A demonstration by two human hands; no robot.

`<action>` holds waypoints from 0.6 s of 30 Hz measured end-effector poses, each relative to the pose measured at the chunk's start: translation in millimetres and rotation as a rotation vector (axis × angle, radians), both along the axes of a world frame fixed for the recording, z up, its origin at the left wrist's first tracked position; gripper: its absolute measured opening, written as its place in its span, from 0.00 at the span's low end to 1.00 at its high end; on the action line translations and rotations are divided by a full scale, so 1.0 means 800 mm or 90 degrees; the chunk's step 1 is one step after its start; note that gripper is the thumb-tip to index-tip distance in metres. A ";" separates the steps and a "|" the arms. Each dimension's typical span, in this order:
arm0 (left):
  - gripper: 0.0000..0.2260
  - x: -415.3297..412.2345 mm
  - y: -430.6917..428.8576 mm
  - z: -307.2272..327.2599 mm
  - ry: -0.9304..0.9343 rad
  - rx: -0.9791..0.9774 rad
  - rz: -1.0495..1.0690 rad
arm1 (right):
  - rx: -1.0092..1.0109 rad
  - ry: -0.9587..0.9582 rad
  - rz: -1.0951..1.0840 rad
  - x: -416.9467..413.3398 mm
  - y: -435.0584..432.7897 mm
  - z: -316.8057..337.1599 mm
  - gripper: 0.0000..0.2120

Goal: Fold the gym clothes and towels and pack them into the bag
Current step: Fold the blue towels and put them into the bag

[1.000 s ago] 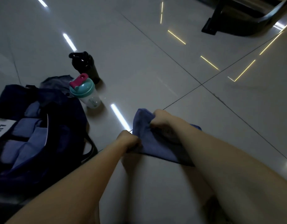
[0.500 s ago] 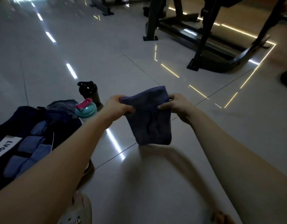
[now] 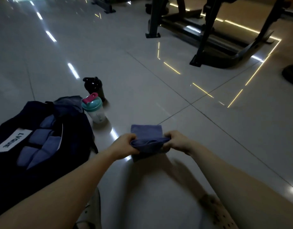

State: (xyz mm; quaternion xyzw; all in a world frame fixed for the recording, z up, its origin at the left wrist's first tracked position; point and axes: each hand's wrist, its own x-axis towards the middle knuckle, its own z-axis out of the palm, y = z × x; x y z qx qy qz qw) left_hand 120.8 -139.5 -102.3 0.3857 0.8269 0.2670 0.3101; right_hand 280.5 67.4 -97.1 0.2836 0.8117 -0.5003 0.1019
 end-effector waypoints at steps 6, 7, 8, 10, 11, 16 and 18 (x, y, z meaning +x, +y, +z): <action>0.10 0.031 -0.028 -0.037 -0.049 -0.193 -0.164 | -0.069 -0.207 0.132 0.045 -0.027 -0.056 0.07; 0.08 0.028 -0.028 -0.036 -0.075 -0.173 -0.144 | -0.093 -0.224 0.122 0.046 -0.025 -0.055 0.07; 0.07 0.023 -0.026 -0.036 -0.102 -0.144 -0.114 | -0.115 -0.226 0.105 0.045 -0.022 -0.052 0.07; 0.07 0.010 -0.021 -0.031 -0.146 -0.081 -0.040 | -0.138 -0.197 0.062 0.039 -0.012 -0.044 0.06; 0.07 0.004 -0.017 -0.028 -0.166 -0.056 0.000 | -0.137 -0.171 0.033 0.033 -0.007 -0.039 0.06; 0.05 -0.019 0.002 -0.037 -0.202 0.032 0.179 | -0.063 -0.025 -0.129 -0.004 0.004 -0.030 0.03; 0.04 -0.023 0.012 -0.050 -0.190 0.058 0.247 | -0.031 -0.004 -0.152 -0.022 0.006 -0.039 0.01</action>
